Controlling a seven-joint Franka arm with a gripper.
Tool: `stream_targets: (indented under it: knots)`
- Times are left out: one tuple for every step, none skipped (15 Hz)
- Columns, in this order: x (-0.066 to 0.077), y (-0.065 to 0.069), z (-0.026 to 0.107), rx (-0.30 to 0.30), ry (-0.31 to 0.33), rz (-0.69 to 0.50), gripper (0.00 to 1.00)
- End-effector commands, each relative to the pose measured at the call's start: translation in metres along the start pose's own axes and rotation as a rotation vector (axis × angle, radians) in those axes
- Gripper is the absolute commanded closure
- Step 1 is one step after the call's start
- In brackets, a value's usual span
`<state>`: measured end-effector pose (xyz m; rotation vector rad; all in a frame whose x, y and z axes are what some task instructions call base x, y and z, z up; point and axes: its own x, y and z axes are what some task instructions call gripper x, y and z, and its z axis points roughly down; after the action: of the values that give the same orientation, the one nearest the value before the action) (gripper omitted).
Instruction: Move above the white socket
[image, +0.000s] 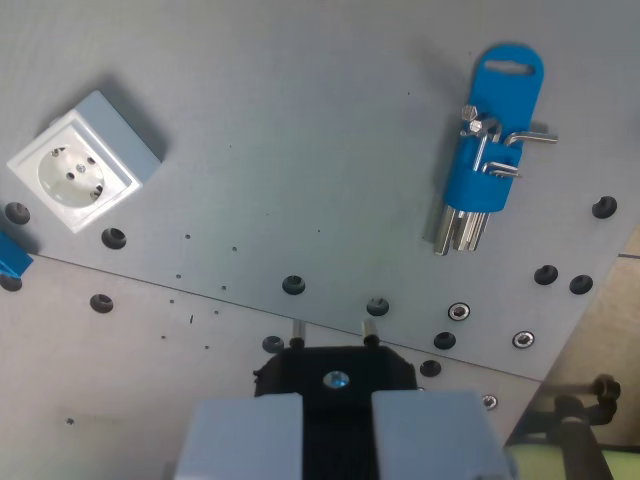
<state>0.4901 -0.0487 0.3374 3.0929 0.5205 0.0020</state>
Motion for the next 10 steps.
stream_targets:
  knots:
    - [-0.0002,0.0001,0.0001,0.000,0.000,-0.001,1.00]
    - [-0.0002,0.0001,0.0001,0.000,0.000,-0.001,1.00]
    - [-0.0002,0.0001,0.0001,0.000,0.000,-0.001,1.00]
    - [-0.0002,0.0000,0.0001,0.000,0.000,-0.001,1.00]
    - [-0.0002,-0.0001,0.0003,0.000,-0.001,-0.003,1.00]
    - [-0.0003,-0.0002,0.0005,0.000,-0.001,-0.006,1.00]
    - [-0.0003,-0.0005,0.0009,0.000,-0.001,-0.009,1.00]
    - [-0.0004,-0.0009,0.0014,0.001,-0.001,-0.013,1.00]
    - [-0.0006,-0.0014,0.0021,0.001,0.000,-0.018,1.00]
    - [-0.0008,-0.0020,0.0031,0.000,0.000,-0.024,1.00]
